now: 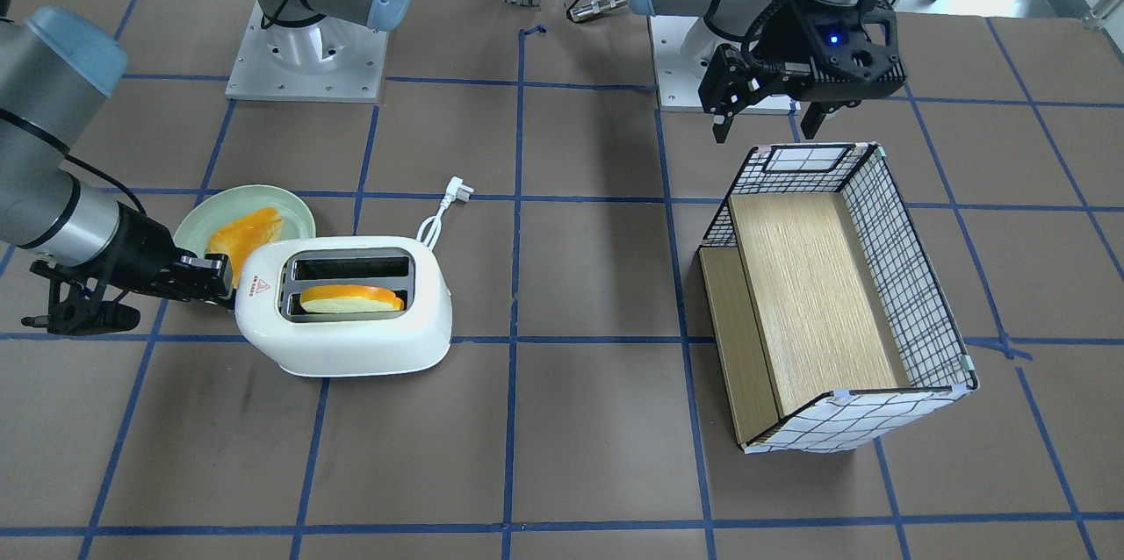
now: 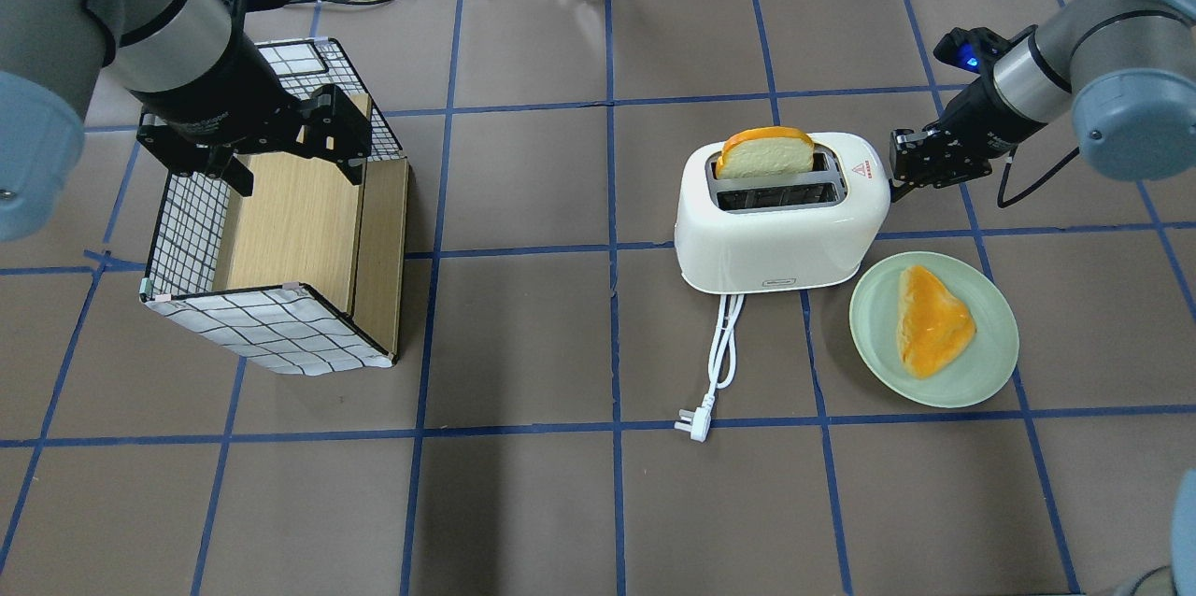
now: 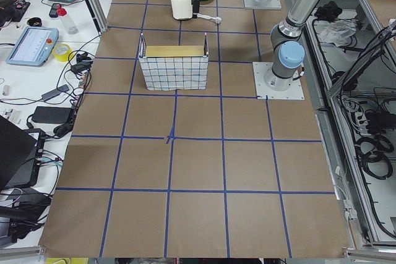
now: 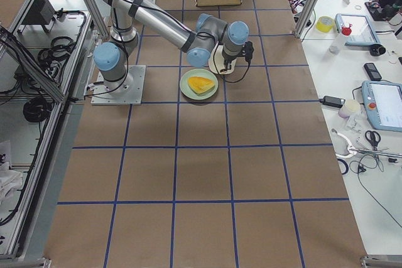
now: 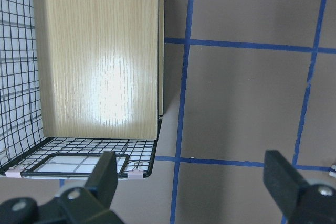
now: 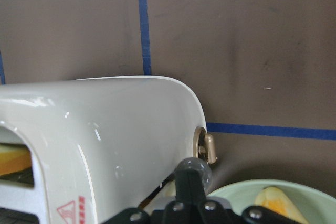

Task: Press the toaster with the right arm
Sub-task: 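Hold the right gripper on the pressed lever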

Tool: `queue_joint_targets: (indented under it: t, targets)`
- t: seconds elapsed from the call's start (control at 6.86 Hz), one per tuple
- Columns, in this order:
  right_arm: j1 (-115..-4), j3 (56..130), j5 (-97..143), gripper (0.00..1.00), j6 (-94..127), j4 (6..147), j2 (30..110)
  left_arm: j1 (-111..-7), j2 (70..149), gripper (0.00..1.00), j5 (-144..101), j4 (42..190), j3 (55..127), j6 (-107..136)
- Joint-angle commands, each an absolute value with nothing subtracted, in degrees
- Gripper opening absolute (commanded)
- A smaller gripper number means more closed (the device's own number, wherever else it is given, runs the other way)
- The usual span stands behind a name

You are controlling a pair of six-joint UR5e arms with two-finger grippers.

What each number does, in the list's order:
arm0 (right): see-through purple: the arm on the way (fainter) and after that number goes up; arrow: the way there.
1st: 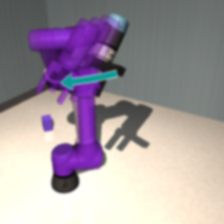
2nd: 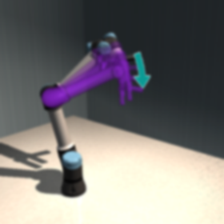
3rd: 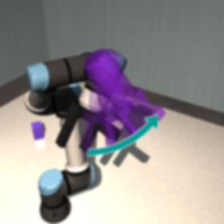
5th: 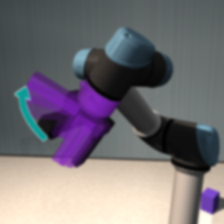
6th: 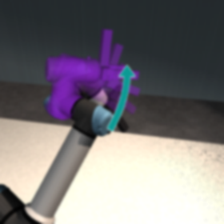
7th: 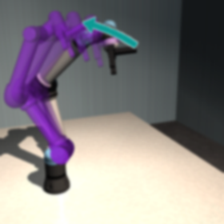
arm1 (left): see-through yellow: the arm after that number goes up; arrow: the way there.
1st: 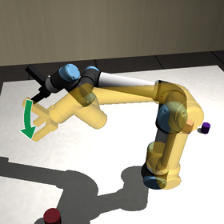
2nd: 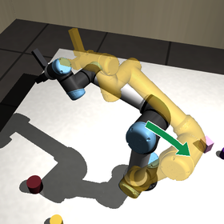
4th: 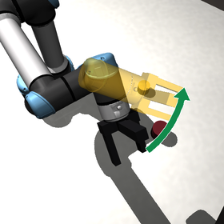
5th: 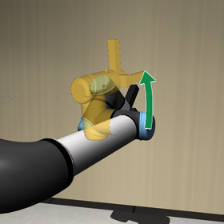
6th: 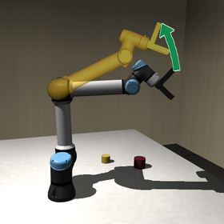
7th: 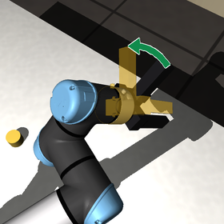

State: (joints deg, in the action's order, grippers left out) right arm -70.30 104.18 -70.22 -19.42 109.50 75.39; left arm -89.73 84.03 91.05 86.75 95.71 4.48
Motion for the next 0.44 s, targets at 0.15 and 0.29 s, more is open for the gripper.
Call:
queue_joint_targets:
  t: [0.15, 0.29]
  targets:
    - [-70.2, 105.3, -70.5, 0.0, -19.4, 110.6, 75.1, -89.7, 84.0, 1.0, 91.1, 86.7, 95.7, 4.5]
    - [-70.1, 105.4, -70.7, 0.0, -19.4, 110.7, 75.1, -89.7, 84.0, 1.0, 91.1, 86.7, 95.7, 4.5]
